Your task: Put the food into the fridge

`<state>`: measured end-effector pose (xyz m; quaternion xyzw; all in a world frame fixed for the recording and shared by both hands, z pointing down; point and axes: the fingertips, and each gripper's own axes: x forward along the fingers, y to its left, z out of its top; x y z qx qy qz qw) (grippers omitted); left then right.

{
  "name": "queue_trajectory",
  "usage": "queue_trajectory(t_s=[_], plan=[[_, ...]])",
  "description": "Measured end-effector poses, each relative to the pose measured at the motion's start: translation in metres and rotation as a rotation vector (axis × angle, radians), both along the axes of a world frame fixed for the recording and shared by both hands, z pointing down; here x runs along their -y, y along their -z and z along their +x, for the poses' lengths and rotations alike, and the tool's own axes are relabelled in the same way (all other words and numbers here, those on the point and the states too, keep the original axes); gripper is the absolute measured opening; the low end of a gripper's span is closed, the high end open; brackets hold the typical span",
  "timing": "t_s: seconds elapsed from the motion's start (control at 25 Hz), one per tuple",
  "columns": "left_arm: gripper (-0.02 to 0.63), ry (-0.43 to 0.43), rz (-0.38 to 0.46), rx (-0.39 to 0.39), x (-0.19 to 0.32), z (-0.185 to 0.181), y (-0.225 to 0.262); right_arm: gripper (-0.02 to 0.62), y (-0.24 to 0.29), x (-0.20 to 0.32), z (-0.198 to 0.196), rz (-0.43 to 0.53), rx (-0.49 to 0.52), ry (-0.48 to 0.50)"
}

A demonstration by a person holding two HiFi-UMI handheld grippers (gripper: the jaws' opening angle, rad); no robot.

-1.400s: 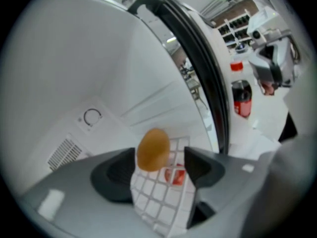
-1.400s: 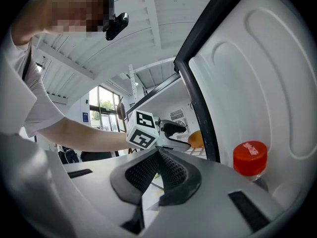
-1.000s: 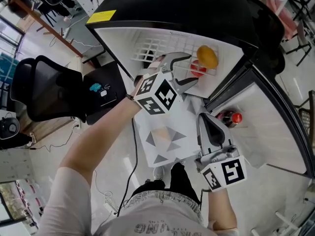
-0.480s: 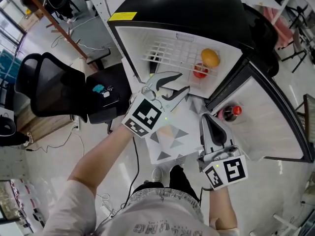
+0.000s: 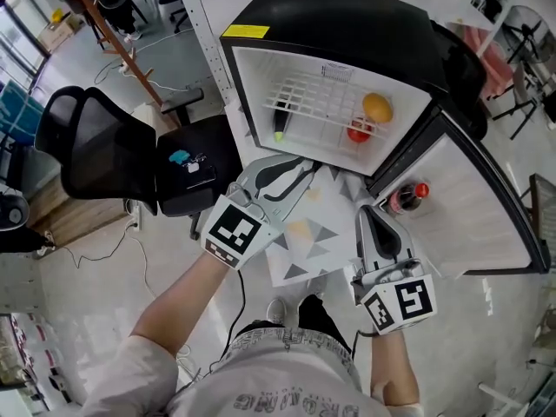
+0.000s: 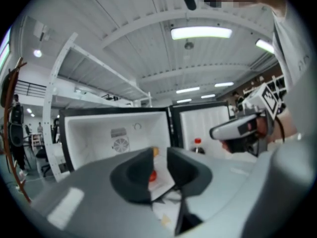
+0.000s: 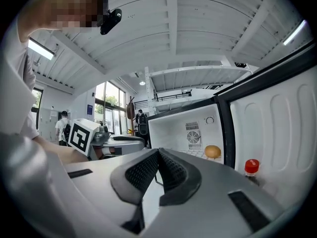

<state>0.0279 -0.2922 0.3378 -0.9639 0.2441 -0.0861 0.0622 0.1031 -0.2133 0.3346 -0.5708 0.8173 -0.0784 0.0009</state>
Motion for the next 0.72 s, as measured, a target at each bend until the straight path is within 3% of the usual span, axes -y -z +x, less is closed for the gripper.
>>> queue_trajectory(t_s=[0.56, 0.72], plan=[[0.055, 0.022, -0.091, -0.049, -0.055, -0.045, -0.016, 0.003, -0.002, -0.021, -0.026, -0.012, -0.047, 0.029], [0.043, 0.018, -0.080, -0.063, -0.060, -0.053, -0.012, 0.002, -0.001, -0.024, -0.033, -0.008, -0.054, 0.037]])
